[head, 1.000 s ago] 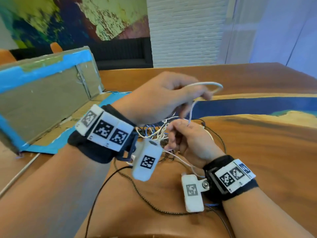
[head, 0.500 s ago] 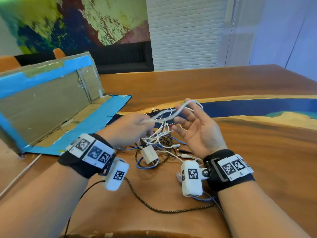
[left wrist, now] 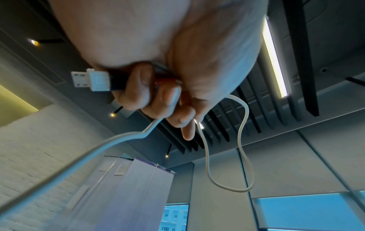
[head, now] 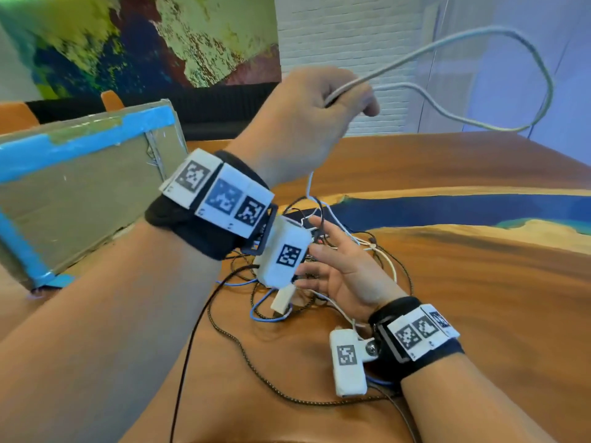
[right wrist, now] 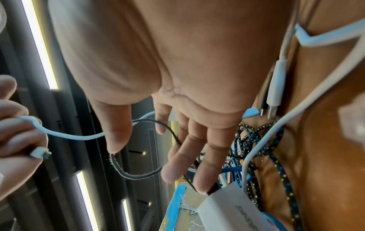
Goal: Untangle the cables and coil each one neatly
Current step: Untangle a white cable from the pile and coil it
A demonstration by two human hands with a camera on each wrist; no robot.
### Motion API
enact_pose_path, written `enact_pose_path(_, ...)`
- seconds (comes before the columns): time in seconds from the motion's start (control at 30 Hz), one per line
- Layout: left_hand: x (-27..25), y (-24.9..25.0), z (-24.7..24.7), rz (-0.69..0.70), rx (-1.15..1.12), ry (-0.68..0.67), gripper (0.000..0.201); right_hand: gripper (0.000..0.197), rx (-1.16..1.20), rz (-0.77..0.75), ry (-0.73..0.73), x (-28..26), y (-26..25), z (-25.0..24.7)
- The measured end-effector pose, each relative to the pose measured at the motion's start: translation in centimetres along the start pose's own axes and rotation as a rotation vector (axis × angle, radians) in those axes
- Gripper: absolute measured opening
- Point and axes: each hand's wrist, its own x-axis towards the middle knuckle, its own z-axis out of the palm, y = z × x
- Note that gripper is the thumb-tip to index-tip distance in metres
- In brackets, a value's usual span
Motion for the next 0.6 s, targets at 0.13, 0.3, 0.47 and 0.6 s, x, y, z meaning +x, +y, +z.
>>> enact_pose_path(0.13,-0.4,0.3,1.2,-0.016,-0.018,-0.063,0.029,0.038,0.016,-0.071,0.147,0.2,-0.3,0.2)
enact_pose_path(0.3,-1.0,-0.4,1.4,-0.092,-0.031,-0.103,0.03,0.016,0.049,-0.216,0.281,0.2,-1.1,0.1)
enact_pose_path(0.47,-1.3,-0.3,1.0,-0.101,-0.115,-0.091,0.029,0.039,0.063,-0.22,0.072,-0.6,-1.6,0.8)
enact_pose_path(0.6,-1.6,-0.1,0.9,-0.112,-0.154,-0.099,0.026,0.015,-0.023,-0.193,0.041,-0.7,-1.1,1.6)
